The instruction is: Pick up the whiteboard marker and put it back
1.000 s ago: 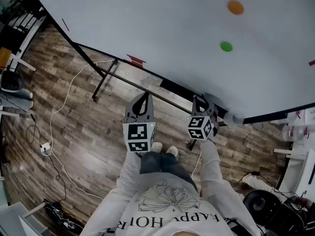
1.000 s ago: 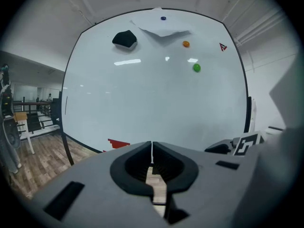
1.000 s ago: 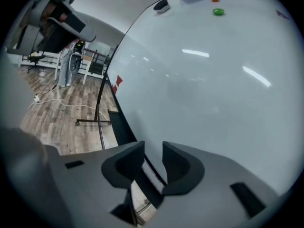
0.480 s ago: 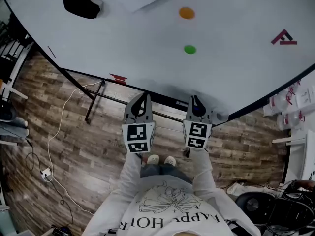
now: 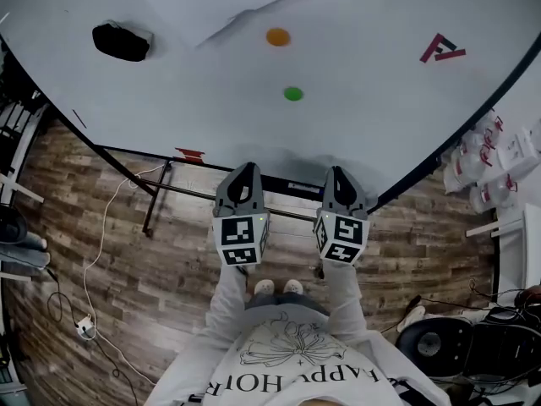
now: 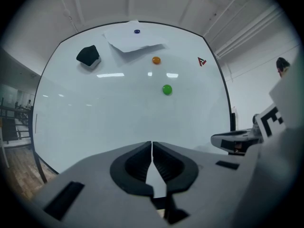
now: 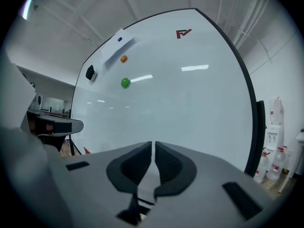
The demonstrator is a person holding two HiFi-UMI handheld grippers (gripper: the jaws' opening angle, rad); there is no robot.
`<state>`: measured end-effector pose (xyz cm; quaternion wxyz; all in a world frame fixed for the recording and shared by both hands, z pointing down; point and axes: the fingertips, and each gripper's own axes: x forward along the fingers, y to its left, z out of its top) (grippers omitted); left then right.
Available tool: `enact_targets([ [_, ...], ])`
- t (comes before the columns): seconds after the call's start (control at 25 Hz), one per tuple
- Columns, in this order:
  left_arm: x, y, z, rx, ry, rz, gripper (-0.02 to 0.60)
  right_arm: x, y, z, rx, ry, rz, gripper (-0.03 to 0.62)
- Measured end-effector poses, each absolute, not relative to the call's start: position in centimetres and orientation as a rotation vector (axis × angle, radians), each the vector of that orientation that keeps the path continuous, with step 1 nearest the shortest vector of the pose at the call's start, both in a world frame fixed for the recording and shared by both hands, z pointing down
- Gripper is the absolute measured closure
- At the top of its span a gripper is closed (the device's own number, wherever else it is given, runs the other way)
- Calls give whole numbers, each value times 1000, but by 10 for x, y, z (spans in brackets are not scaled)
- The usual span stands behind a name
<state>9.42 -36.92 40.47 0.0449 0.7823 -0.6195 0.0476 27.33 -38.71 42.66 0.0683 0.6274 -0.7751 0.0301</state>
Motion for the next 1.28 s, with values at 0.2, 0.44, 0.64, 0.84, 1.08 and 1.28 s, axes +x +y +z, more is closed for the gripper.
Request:
enact_targets([
  [0.2, 101, -367, 402, 2402, -1883, 140, 571, 281, -383, 422, 1913, -2338, 101, 577],
  [0.44, 103, -365, 400, 2408, -1882, 139, 571, 280, -380, 419, 1916, -2343, 98, 582],
  [0.64, 103, -362, 398, 2409, -1884, 138, 571, 279, -378, 419, 1909, -2346, 96, 582],
  [0.84, 104, -360, 397, 2411, -1884, 143, 571, 280, -377, 419, 1900, -2351, 94, 582],
  [1.08, 105, -358, 397, 2415, -1884, 142, 571, 279, -374, 420, 1899, -2352, 89, 582],
  [1.28, 105, -354, 396, 2419, -1885, 143, 571, 280, -371, 419, 1897, -2350, 88, 582],
])
